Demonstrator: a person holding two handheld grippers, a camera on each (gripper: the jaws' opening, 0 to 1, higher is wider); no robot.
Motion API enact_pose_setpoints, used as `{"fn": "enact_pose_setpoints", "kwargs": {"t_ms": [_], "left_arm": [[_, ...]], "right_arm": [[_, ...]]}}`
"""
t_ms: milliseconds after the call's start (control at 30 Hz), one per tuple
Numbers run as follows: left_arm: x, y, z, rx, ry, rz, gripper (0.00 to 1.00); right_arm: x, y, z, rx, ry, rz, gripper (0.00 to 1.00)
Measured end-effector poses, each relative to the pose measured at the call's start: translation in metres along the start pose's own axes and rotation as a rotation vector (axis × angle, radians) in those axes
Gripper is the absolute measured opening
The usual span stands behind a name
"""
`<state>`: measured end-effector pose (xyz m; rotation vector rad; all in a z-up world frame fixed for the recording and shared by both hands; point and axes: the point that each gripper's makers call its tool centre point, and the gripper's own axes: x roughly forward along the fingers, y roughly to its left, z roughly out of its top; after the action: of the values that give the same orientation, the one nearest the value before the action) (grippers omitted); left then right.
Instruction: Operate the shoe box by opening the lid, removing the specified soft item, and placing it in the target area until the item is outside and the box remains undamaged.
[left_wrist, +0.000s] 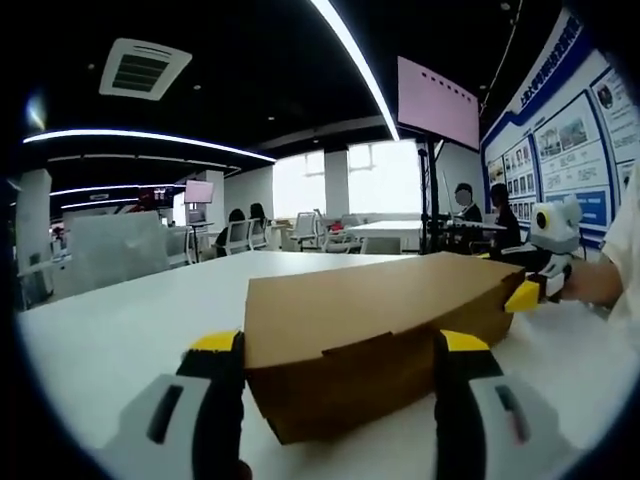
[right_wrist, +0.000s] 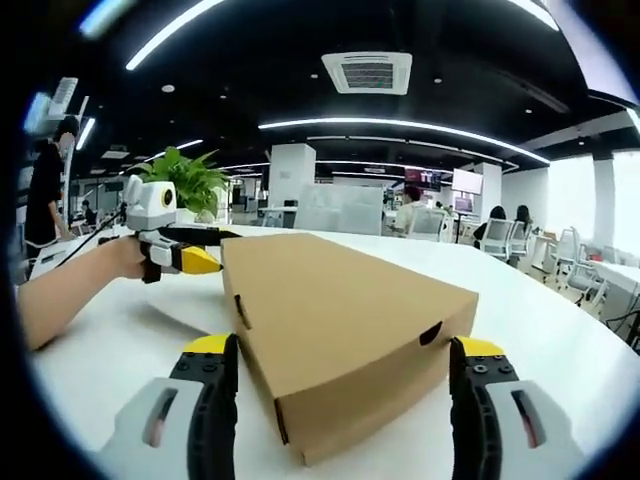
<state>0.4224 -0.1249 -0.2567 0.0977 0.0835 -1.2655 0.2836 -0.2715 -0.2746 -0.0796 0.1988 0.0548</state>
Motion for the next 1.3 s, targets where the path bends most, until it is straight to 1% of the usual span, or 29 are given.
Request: {"fn": "enact_pose_setpoints", "kwargs": {"t_ms": [100, 400, 633, 967, 1033, 1300], "left_arm": [[0.0004, -0.0004, 0.0000, -0.001, -0.005, 0.000, 0.79], [0.0014, -0.0011, -0.0002, -0.004, -0.015, 0.001, 0.79], [0.0016, -0.0031, -0.0001, -0.007, -0.020, 0.004, 0.79], [0.0013, -0.0043, 0.0000, -0.008, -0.016, 0.008, 0.78], [0.0008, -0.0031, -0.0001, -0.011, -0.005, 0.012, 0.78], [-0.0005, -0.0040, -0.0003, -0.013, -0.011, 0.018, 0.78]], "right_arm": [[0.0007, -0.0006, -0.0012, 0.018, 0.002, 0.001, 0.90], [0.0011, 0.0005, -0.0020, 0.002, 0.001, 0.000, 0.90], [0.0008, -0.0005, -0.0018, 0.002, 0.016, 0.004, 0.90], [0.0012, -0.0012, -0.0027, -0.002, 0.005, 0.011, 0.89], [0.0015, -0.0012, -0.0031, -0.001, 0.010, 0.018, 0.88], [-0.0014, -0.0025, -0.0013, 0.007, 0.006, 0.048, 0.86]]}}
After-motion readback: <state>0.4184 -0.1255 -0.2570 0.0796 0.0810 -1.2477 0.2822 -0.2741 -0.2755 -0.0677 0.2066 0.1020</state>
